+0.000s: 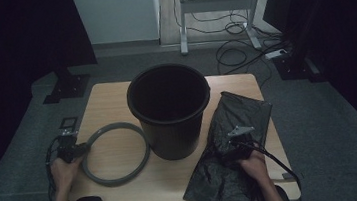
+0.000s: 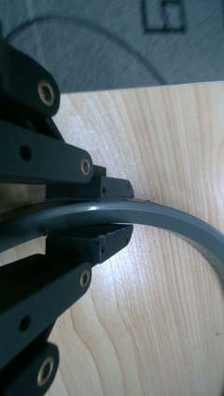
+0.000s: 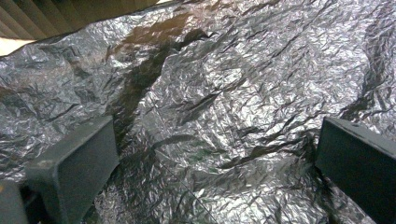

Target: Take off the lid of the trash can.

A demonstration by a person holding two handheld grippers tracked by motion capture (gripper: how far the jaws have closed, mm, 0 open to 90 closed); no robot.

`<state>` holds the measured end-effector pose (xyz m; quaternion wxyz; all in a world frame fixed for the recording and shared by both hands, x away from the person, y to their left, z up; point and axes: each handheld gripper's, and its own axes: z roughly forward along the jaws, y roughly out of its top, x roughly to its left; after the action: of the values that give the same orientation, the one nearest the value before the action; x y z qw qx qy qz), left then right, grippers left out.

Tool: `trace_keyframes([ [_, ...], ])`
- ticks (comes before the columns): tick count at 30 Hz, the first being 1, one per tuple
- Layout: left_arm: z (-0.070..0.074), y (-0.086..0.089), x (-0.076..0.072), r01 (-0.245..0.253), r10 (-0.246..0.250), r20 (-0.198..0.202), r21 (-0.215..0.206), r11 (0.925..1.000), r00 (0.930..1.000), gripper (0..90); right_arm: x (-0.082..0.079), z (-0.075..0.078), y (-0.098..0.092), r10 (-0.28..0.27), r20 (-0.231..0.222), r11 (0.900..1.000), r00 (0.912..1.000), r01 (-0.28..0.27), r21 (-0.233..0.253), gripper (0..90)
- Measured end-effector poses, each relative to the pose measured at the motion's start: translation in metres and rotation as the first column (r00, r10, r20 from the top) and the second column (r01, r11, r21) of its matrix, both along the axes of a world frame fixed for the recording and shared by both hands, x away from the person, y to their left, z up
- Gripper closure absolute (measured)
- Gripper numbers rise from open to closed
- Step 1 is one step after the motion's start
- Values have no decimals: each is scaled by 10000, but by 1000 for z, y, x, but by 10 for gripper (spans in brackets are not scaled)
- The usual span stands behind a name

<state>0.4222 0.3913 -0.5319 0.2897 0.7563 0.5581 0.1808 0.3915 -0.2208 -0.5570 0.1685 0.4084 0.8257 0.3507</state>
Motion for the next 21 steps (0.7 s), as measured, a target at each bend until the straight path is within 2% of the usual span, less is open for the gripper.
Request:
trace_keyframes([
  [1,0,0,0,0,0,0,0,10000,10000,680,0,0,0,0,0,10000,10000,0,0,0],
  [2,-2,-1,-1,139,-139,189,15,9999,9997,625,0,0,0,3,4,10000,10000,-3,-3,0],
  [4,-4,-6,-3,301,-314,468,272,9992,9984,592,0,0,0,1,1,10000,10000,-1,-1,0],
  [5,-5,-8,-3,291,-300,521,183,9994,9982,495,0,0,0,-1,1,10000,10000,1,-1,0],
  [7,-7,-10,-4,257,-270,674,198,9995,9974,421,0,0,0,1,0,10000,10000,-1,-1,0],
  [8,-11,-11,-4,344,-356,839,164,9993,9958,345,0,0,0,2,0,10000,10000,-2,-3,0],
  [9,-11,-11,-4,344,-356,839,164,9993,9958,292,0,0,0,2,0,10000,10000,-2,-3,0],
  [10,-12,-12,-4,356,-370,850,179,9992,9957,292,0,0,0,0,1,10000,10000,0,-1,0],
  [11,-13,-13,-5,353,-367,888,169,9992,9954,251,0,0,0,3,2,10000,10000,-3,-5,0],
  [12,-13,-14,-4,507,-522,740,214,9985,9959,161,0,0,0,1,0,10000,10000,-1,-2,0],
  [15,-14,-16,-3,692,-706,593,263,9973,9957,42,0,0,0,4,0,10000,10000,-4,-3,0],
  [16,-15,-17,-1,719,-731,416,309,9969,9965,42,0,0,0,4,0,10000,10000,-4,-3,0],
  [17,-15,-17,-1,717,-730,390,335,9969,9966,0,0,0,0,2,0,10000,10000,-2,-2,0],
  [21,-15,-17,-1,721,-734,389,326,9969,9965,0,0,0,0,2,-2,10000,10000,-2,0,0],
])
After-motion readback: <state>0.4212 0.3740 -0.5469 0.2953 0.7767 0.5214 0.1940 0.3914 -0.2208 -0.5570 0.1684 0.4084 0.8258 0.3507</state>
